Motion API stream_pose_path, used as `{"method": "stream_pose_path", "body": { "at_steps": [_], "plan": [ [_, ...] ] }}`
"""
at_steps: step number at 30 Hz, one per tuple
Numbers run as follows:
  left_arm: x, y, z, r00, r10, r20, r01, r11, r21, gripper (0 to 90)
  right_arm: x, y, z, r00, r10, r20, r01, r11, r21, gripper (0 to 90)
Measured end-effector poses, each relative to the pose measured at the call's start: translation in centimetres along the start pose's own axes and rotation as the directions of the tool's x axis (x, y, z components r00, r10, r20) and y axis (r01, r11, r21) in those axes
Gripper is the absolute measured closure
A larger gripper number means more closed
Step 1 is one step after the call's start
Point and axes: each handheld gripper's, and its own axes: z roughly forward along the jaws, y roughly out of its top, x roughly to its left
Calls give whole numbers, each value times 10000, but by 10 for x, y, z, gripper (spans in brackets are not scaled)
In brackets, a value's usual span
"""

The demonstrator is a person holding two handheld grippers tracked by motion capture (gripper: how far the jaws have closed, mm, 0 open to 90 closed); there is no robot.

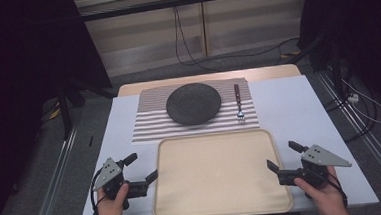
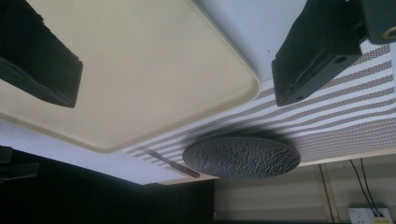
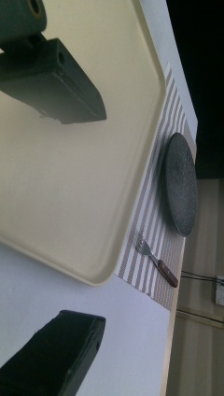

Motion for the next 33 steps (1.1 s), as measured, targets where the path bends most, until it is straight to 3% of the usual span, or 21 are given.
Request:
{"method": "stream_pose_path", "body": {
  "at_steps": [8, 16, 23, 33],
  "plan": [
    [-1, 1, 2, 9998, 166, 148, -167, 9998, 120, 21, -3, 4, 5, 9999, 28, 148, -30, 9999, 114, 27],
    [-4, 2, 6, 9992, 234, 326, -238, 9997, 98, 21, 2, 7, 10, 9991, -413, 44, 411, 9986, 343, 29],
    [-3, 2, 6, 9993, 163, 339, -165, 9998, 55, 21, 2, 7, 11, 9990, -449, 73, 445, 9980, 451, 30],
    [-3, 3, 6, 9990, 235, 380, -238, 9997, 60, 21, -5, 25, 31, 9995, -311, 113, 307, 9989, 351, 29]
  ]
}}
